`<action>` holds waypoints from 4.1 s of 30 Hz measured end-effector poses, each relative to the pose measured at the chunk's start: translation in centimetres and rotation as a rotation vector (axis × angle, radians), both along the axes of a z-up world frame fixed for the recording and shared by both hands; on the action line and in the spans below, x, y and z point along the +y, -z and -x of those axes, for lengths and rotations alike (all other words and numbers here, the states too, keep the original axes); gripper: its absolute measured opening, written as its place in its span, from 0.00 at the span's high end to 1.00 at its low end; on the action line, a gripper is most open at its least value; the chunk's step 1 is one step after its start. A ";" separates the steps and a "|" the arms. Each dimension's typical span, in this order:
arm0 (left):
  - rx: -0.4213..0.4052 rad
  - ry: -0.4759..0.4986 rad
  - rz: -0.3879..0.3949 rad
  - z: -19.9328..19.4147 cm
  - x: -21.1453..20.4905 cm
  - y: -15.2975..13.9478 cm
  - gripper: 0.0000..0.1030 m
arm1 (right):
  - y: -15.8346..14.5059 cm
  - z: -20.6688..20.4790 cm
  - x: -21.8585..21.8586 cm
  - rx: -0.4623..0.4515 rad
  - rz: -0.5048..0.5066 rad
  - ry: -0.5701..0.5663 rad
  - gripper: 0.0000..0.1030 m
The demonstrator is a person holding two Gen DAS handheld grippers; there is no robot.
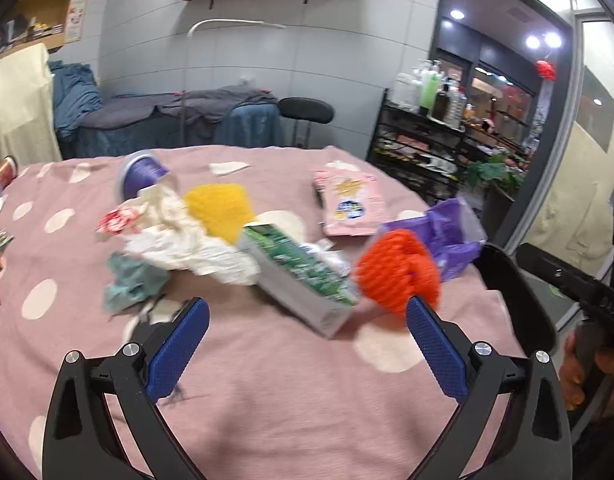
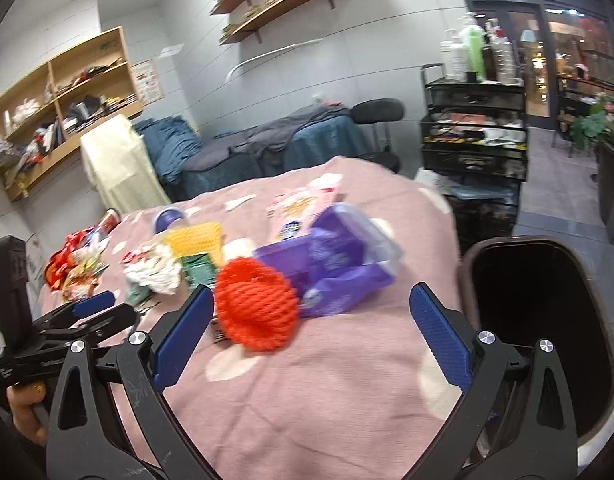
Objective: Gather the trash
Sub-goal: 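Move both tools back over the table, then grasp the orange foam net with the right gripper while the left grasps the white-red bag, then carry the orange foam net over the bin and open the right gripper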
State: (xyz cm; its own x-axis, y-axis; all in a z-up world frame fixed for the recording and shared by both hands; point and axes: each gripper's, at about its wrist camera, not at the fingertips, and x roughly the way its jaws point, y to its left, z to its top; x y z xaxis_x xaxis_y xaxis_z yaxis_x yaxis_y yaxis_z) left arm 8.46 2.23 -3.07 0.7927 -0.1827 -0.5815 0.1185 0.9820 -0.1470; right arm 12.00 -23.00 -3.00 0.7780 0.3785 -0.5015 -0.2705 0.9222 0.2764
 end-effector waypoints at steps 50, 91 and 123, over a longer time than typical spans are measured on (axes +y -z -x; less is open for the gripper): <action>0.249 -0.125 0.231 -14.2 14.6 3.0 0.69 | 3.2 -3.7 7.7 0.166 0.169 -0.206 0.72; -0.119 0.248 0.208 -1.1 -5.6 -4.9 0.75 | 1.3 2.3 -8.4 0.009 -0.017 0.189 0.71; 0.024 0.482 0.196 -3.6 -16.4 -2.1 0.75 | 9.8 0.9 -19.4 0.208 -0.007 0.573 0.19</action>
